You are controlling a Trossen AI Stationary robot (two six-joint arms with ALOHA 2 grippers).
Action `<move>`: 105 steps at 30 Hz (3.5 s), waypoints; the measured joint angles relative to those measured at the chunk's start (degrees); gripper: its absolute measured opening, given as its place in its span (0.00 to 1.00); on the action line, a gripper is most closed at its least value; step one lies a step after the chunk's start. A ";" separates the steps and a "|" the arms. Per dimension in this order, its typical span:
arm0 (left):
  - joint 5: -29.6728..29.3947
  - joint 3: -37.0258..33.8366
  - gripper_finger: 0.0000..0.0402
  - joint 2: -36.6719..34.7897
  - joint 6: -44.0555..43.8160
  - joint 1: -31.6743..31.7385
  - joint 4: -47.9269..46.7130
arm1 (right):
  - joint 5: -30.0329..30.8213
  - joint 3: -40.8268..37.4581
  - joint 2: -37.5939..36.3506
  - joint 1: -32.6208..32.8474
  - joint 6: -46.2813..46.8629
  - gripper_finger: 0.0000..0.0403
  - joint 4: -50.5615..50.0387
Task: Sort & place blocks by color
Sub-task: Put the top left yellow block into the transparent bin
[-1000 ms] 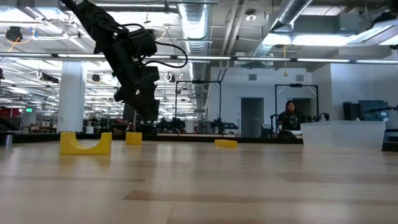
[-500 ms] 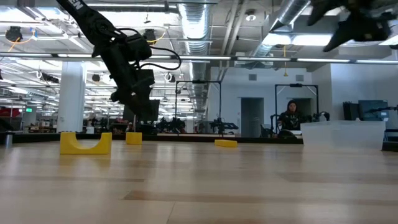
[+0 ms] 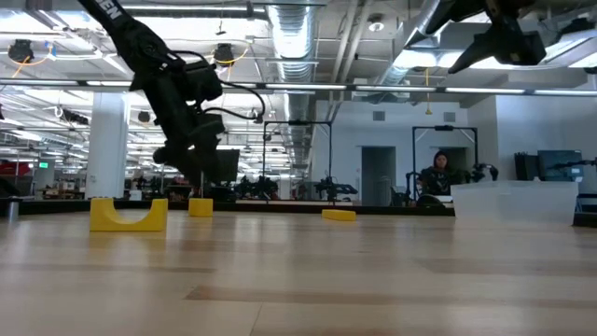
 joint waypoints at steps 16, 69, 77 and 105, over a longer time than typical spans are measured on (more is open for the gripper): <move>-3.24 -8.46 0.73 0.00 -3.65 -4.47 9.92 | 0.91 -0.07 4.45 -0.74 0.45 0.71 4.59; -2.92 -10.66 0.60 3.96 -15.41 -7.94 17.83 | -2.64 -0.02 4.81 -7.68 -4.55 0.71 22.26; -7.57 -10.49 0.46 6.18 -18.23 -10.59 18.44 | -5.20 0.00 4.81 -9.03 -5.80 0.71 22.33; 15.62 6.03 0.24 -4.74 8.27 -32.22 41.51 | -20.67 0.02 14.63 -15.74 0.54 0.71 47.20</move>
